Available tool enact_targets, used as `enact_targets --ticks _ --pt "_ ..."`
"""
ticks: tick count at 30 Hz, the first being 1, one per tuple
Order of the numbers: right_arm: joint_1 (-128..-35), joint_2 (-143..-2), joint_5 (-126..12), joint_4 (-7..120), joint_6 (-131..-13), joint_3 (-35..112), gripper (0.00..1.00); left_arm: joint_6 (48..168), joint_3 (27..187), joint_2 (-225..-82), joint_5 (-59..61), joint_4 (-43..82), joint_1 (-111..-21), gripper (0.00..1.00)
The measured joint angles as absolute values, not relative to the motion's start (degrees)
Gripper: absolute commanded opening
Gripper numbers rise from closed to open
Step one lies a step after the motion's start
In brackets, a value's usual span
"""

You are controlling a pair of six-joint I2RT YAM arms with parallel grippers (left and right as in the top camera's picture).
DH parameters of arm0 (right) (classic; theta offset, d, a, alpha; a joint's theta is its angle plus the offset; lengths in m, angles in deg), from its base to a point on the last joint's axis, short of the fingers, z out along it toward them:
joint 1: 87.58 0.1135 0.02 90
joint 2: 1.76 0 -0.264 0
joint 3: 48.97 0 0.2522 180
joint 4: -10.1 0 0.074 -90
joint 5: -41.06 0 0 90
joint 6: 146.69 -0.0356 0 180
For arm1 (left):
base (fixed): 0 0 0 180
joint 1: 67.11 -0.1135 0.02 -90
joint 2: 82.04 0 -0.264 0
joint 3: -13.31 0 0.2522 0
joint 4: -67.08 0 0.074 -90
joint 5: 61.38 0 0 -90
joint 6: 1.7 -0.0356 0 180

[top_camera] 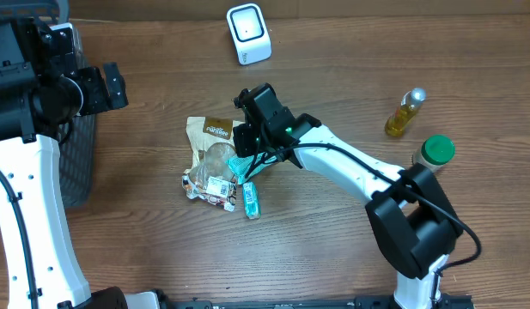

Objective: Scan the item barcode
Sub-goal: 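Lower the right gripper and pinch the wipes packet edge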

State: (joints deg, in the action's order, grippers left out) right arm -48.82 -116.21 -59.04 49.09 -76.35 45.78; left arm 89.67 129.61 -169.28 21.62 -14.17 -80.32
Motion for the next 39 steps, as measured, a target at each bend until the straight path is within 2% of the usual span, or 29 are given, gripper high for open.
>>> enact_targets --ticks 39 --pt "-49.37 -119.80 -49.65 55.06 -80.70 45.76 0.04 89.67 129.61 -169.28 21.62 -14.15 -80.32 1.00"
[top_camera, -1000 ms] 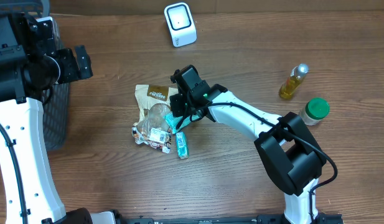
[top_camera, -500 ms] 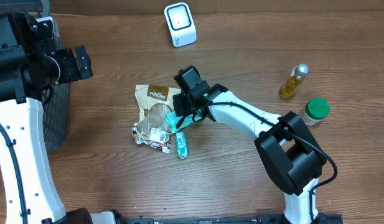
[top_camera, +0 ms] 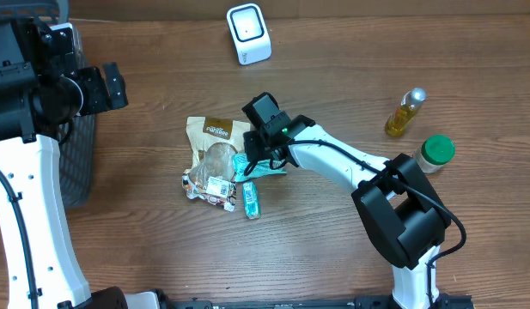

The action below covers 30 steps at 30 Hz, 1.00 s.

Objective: Scan the item barcode
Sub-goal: 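Lower the right gripper and pinch the wipes packet edge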

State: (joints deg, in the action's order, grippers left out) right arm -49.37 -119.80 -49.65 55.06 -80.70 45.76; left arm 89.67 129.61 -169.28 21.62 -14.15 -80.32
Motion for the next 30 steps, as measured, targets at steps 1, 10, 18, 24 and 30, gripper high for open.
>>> enact_targets --ticks 1,10,18,24,30 --pt "-49.37 -119.80 -49.30 55.21 -81.05 45.76 0.04 89.67 129.61 -169.28 21.62 -14.15 -80.32 0.99" --pt "-49.39 -119.80 -47.57 55.39 -81.95 45.76 0.04 89.67 129.61 -169.28 21.62 -14.15 -80.32 1.00" --pt "-49.41 -119.80 -46.52 54.49 -82.01 45.76 0.04 89.67 129.61 -169.28 21.62 -14.15 -80.32 1.00" --pt "-49.39 -119.80 -46.37 53.46 -82.15 45.76 0.04 89.67 129.61 -169.28 21.62 -14.15 -80.32 1.00" --pt "-49.41 -119.80 -45.45 55.54 -82.17 45.76 0.04 89.67 129.61 -169.28 21.62 -14.17 -80.32 1.00"
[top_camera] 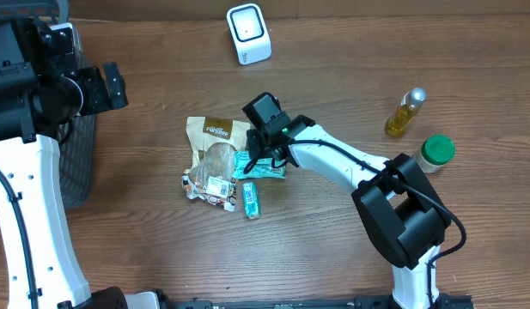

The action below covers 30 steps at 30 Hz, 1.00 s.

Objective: Scan the item barcode

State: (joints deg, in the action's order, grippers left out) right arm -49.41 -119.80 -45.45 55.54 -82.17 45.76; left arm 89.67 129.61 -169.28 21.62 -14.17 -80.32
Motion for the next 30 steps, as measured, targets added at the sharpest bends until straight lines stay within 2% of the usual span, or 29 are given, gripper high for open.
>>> enact_targets --ticks 15,22,30 --pt "-52.51 -119.80 -45.03 63.17 -82.17 45.76 0.06 89.67 129.61 -169.28 21.62 -14.15 -80.32 0.99" --pt "-58.39 -119.80 -52.27 68.85 -82.17 45.76 0.04 89.67 129.61 -169.28 21.62 -14.15 -80.32 1.00" --pt "-64.36 -119.80 -55.15 81.35 -82.17 45.71 0.04 89.67 129.61 -169.28 21.62 -14.15 -80.32 1.00"
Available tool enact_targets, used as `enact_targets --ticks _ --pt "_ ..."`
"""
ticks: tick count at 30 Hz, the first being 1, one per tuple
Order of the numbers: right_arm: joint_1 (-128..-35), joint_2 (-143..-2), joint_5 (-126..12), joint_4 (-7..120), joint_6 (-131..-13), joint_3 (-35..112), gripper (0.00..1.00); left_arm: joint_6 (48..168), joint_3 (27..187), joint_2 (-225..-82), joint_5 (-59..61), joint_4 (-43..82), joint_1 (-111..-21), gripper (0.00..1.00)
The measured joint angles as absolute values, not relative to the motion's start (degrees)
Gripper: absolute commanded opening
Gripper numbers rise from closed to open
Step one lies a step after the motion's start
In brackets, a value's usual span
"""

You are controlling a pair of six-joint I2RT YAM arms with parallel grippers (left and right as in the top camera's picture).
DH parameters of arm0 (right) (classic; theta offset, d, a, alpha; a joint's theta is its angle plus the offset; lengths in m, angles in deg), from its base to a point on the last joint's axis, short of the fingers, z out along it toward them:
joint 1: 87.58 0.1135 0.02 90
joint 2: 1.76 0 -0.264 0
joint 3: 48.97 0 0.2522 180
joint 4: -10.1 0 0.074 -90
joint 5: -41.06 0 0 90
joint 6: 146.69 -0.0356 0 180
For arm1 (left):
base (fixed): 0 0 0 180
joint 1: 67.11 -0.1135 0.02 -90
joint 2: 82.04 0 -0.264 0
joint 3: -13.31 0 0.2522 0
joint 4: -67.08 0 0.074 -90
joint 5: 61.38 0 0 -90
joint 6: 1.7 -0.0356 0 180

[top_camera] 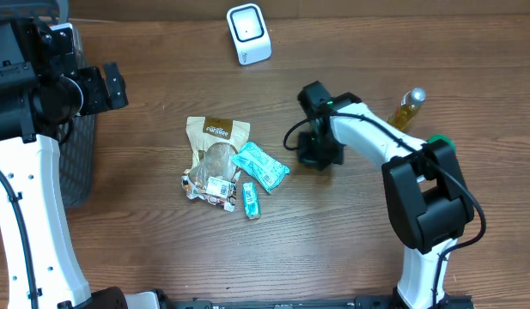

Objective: Scan the item barcode

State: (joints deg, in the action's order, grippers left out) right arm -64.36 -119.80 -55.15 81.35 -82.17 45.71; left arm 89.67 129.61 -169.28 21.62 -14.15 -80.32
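Note:
A pile of items lies mid-table: a brown pouch (216,131), a clear crinkled packet with a white label (213,183), a teal packet (261,165) lying flat at the pile's right edge, and a small teal bar (251,199). The white scanner (248,33) stands at the far edge. My right gripper (317,155) points down at bare wood to the right of the teal packet, apart from it, its fingers hidden under the wrist. My left gripper (110,86) hangs at the far left, well away from the pile.
A yellow oil bottle (405,112) and a green-lidded jar (438,144) stand at the right, close behind the right arm. A dark mesh basket (78,163) sits at the left edge beside the left arm.
My right gripper has left the pile and now stands about a hand's width to its right. The teal packet lies fully uncovered, shifted slightly right and turned. The left arm is unmoved.
My right gripper was over the pile's right side, above the teal packet. At the two later moments it was lower on that packet, which shifted a little. Now the packet lies flat beside the pile and the gripper is off to the right.

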Motion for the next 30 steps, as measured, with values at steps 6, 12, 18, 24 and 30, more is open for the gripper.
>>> enact_targets --ticks 6,12,18,24,30 --pt "-66.79 -119.80 -54.98 85.92 -82.17 45.71 0.04 89.67 129.61 -169.28 21.62 -14.15 -80.32 1.00" --pt "-66.35 -119.80 -56.01 88.50 -82.21 49.80 0.04 89.67 129.61 -169.28 21.62 -14.12 -80.32 1.00" --pt "-61.96 -119.38 -60.81 79.12 -82.15 55.81 0.04 89.67 129.61 -169.28 21.62 -14.15 -80.32 0.99" --pt "-56.25 -119.25 -62.30 76.87 -82.19 55.81 0.04 89.67 129.61 -169.28 21.62 -14.17 -80.32 1.00" --pt "-51.44 -119.25 -60.01 76.17 -83.96 53.10 0.04 89.67 129.61 -169.28 21.62 -14.15 -80.32 0.99"
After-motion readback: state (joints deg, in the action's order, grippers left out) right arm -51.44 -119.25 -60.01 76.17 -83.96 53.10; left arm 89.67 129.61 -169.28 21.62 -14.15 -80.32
